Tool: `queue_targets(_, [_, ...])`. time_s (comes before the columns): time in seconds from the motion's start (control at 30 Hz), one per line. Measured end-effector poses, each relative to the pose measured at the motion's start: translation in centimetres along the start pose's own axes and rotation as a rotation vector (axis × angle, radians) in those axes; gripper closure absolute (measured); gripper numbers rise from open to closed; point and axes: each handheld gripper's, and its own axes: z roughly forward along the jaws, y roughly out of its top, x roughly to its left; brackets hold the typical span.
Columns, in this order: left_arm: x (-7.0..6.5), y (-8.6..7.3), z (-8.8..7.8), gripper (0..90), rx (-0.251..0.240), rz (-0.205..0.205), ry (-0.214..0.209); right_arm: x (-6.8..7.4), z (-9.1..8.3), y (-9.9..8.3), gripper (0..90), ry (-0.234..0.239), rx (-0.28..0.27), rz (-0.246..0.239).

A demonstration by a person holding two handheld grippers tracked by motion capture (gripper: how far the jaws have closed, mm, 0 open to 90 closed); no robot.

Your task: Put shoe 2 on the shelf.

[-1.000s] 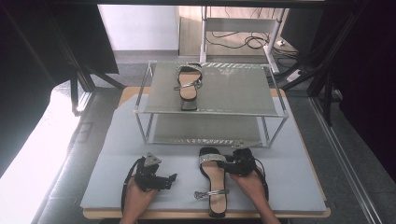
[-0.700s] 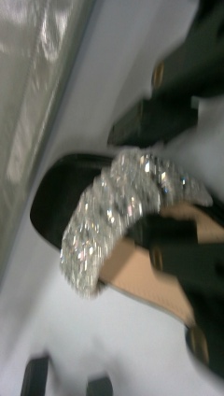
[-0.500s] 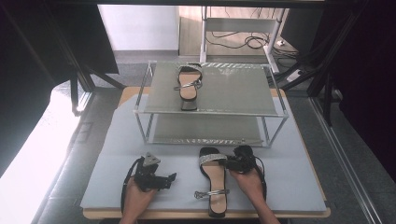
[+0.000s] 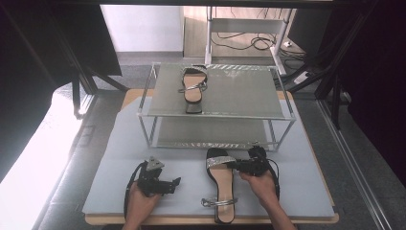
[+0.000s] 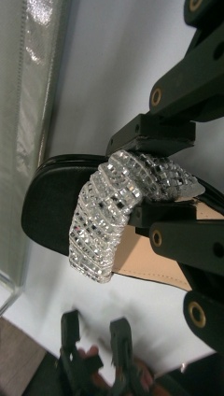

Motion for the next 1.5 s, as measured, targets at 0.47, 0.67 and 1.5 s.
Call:
queue_targets(0.47, [0.1, 0.0, 0.0, 6.6, -0.006, -0.008, -0.009, 0.6, -2.9, 1.6, 68.8, 0.038, -0.032, 0.000])
queue_targets(0.67, [0.2, 0.0, -0.1, 6.7, -0.008, -0.014, -0.012, 1.0, -3.8, 2.2, 68.8, 0.050, -0.035, 0.000])
queue_targets(1.5, [0.2, -0.1, -0.1, 6.8, -0.010, -0.017, -0.015, 1.9, 2.3, -0.3, 56.6, -0.161, 0.015, -0.223])
